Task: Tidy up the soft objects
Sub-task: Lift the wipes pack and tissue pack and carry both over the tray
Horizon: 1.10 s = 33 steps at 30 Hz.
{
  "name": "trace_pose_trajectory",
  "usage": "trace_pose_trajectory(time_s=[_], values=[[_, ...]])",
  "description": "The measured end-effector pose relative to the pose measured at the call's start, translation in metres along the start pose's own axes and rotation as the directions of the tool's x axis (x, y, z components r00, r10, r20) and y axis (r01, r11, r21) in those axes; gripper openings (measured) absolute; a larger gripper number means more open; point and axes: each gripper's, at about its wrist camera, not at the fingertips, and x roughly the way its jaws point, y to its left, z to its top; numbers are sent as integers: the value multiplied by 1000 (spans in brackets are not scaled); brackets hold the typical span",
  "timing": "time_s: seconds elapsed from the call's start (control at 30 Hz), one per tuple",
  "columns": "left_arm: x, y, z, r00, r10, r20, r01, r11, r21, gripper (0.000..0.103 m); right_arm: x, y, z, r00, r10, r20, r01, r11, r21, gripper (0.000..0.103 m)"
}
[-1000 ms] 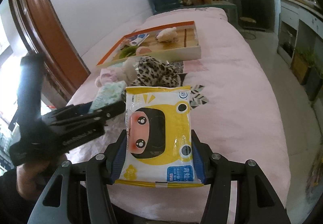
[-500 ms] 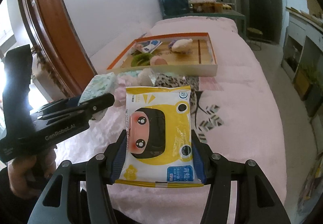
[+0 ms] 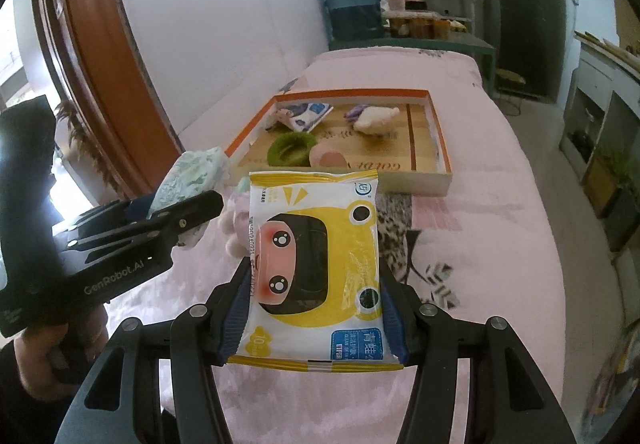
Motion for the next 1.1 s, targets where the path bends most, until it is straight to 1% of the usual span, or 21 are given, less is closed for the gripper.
trace_pose_trajectory(time_s=[0.23, 0.57, 0.8, 1.1], values=[[5, 7, 16, 1000, -12, 15, 12, 1000, 0, 48, 12, 5, 16, 1000, 6, 3, -5, 1000, -7, 59], [15, 12, 29, 999, -25, 20, 25, 1000, -9, 48, 27, 4, 31, 1000, 11, -2, -11, 1000, -8, 59], [26, 16, 40, 999, -25, 24, 26, 1000, -9, 48, 36, -2, 40, 1000, 4, -3, -4, 1000, -5, 59], [34, 17, 46, 999, -27, 21, 27, 1000, -12, 48, 48, -14, 55, 1000, -3, 1, 3, 1000, 7, 59]])
